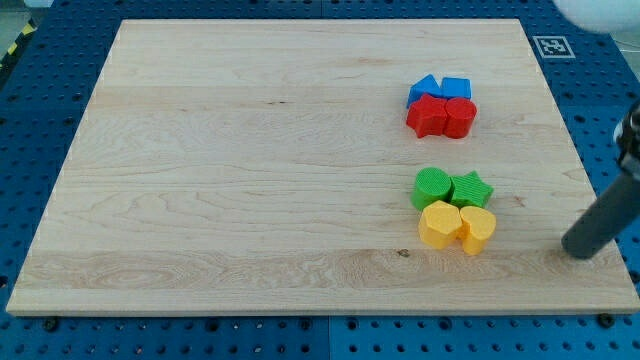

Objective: Push the yellow hexagon towards left to the yellow heart

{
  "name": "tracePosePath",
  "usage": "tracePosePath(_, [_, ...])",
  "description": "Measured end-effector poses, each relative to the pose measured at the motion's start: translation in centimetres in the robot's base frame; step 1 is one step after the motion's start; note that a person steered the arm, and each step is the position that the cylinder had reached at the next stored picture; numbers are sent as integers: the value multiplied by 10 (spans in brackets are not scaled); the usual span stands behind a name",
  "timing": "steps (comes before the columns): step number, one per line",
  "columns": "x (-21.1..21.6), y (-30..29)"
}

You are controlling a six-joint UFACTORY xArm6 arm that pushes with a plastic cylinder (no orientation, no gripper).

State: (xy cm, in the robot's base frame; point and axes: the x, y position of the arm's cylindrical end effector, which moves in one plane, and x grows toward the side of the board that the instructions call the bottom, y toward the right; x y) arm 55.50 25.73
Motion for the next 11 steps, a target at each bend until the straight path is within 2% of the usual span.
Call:
tracePosePath(1, [-24,-24])
tracePosePath(2, [-23,-59])
tracePosePath(3, [-13,-28])
tracePosePath(4, [34,-18])
tracePosePath(5, [33,-47])
tracePosePath(7, [-3,-165])
tracePosePath(8, [-5,-231])
tracePosePath(9, [-5,-215])
tracePosePath(11, [2,-131])
